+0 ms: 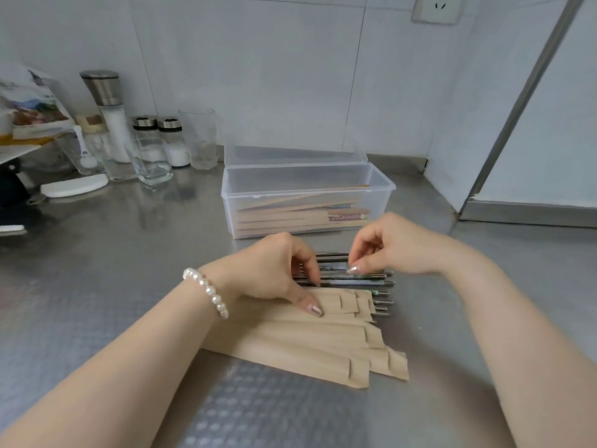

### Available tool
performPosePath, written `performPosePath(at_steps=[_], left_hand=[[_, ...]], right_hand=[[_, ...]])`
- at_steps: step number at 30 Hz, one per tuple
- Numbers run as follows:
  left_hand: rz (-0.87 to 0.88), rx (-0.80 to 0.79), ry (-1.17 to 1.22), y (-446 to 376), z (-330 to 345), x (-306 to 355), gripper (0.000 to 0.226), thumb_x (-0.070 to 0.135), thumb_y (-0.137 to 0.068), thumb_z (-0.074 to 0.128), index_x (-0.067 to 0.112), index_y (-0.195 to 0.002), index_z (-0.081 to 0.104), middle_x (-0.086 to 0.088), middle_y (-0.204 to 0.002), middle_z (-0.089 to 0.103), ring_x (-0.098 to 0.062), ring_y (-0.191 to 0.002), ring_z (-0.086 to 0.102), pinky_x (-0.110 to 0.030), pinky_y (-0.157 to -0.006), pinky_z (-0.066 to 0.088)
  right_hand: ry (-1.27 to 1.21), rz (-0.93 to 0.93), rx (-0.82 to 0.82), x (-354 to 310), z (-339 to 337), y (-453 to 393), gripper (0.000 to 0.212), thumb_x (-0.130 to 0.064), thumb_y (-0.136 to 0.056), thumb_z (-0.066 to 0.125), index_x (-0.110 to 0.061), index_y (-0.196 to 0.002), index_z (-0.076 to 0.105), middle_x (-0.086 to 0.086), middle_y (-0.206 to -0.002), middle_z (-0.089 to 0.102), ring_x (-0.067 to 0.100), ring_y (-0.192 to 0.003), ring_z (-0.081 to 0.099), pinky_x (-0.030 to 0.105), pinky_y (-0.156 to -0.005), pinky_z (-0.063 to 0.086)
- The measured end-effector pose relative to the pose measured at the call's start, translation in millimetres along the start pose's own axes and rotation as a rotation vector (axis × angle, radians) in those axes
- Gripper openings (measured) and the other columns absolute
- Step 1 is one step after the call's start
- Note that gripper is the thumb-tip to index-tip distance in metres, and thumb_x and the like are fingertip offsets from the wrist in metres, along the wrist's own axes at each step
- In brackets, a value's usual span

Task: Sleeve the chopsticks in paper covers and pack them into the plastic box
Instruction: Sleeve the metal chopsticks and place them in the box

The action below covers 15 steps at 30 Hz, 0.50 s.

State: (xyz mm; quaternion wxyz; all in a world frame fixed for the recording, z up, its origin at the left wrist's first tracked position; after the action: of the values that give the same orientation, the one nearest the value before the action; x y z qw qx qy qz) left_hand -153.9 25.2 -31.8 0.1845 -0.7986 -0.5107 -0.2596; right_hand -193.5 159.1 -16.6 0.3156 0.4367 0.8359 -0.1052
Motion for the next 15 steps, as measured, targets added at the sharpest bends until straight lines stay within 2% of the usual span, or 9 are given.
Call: performPosePath(at_steps=[2,4,6,8,12,15], left_hand=[[-0.009,0.000,0.025,-0.7,0.1,0.0,0.030,0.032,-0.052,0.087,0.023,-0.073,0.068,-0.002,-0.078,0.067,-0.013,-0.067,0.056,-0.026,-0.065,0.048],[-0.022,-0.019,0.075,-0.8,2.0,-0.5,0.026,0.026,-0.055,0.087,0.019,-0.072,0.069,0.008,-0.062,0.063,-0.005,-0.054,0.049,-0.021,-0.054,0.042],[-0.020,-0.033,0.100,-0.8,3.3,0.1,0.022,0.022,-0.058,0.085,0.015,-0.071,0.069,0.015,-0.052,0.058,0.000,-0.048,0.045,-0.012,-0.050,0.037],[-0.018,-0.024,0.110,-0.9,2.7,0.3,0.019,0.020,-0.062,0.084,0.014,-0.070,0.068,0.013,-0.052,0.056,0.000,-0.048,0.045,-0.010,-0.050,0.036],[-0.001,-0.015,0.151,-1.8,1.2,2.0,0.014,0.017,-0.071,0.077,0.016,-0.066,0.064,0.005,-0.057,0.055,-0.001,-0.049,0.044,-0.012,-0.052,0.037],[0.002,0.020,0.167,-1.2,-2.0,2.1,0.016,0.017,-0.075,0.074,0.017,-0.065,0.061,0.006,-0.057,0.054,-0.001,-0.049,0.043,-0.012,-0.052,0.036]], right_hand=[[-0.002,0.009,-0.049,1.6,0.6,3.1,0.008,-0.013,-0.074,0.075,-0.018,-0.072,0.070,-0.003,-0.064,0.064,0.001,-0.054,0.051,0.025,-0.059,0.043],[-0.024,0.009,-0.083,0.9,2.0,5.6,0.006,-0.014,-0.075,0.075,-0.018,-0.074,0.070,-0.006,-0.065,0.065,-0.003,-0.055,0.052,0.017,-0.059,0.043],[-0.054,0.001,-0.111,-1.2,4.5,7.2,0.006,-0.013,-0.075,0.075,-0.017,-0.077,0.071,-0.006,-0.067,0.066,-0.004,-0.056,0.054,0.011,-0.058,0.042],[-0.080,-0.002,-0.138,-2.5,8.2,7.6,0.007,-0.014,-0.075,0.075,-0.017,-0.080,0.071,-0.006,-0.068,0.065,-0.002,-0.058,0.054,0.012,-0.060,0.042],[-0.083,-0.007,-0.181,-5.3,15.9,7.0,0.009,-0.017,-0.075,0.075,-0.022,-0.081,0.072,-0.003,-0.071,0.065,0.006,-0.067,0.055,0.026,-0.067,0.044],[-0.141,-0.020,-0.207,-10.9,18.6,8.9,0.010,-0.012,-0.079,0.071,-0.022,-0.076,0.071,-0.006,-0.071,0.069,0.003,-0.067,0.060,0.016,-0.068,0.047]])
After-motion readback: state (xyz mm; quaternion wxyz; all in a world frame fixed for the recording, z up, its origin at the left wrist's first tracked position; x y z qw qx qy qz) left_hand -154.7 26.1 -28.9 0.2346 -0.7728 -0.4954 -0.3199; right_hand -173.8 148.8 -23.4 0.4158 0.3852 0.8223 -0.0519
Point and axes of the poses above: each hand's wrist, its own y-axis away from the middle knuckle, its own z-axis out of the palm, x = y × z, the point moved 7 cm from there along -y, towards the middle knuckle
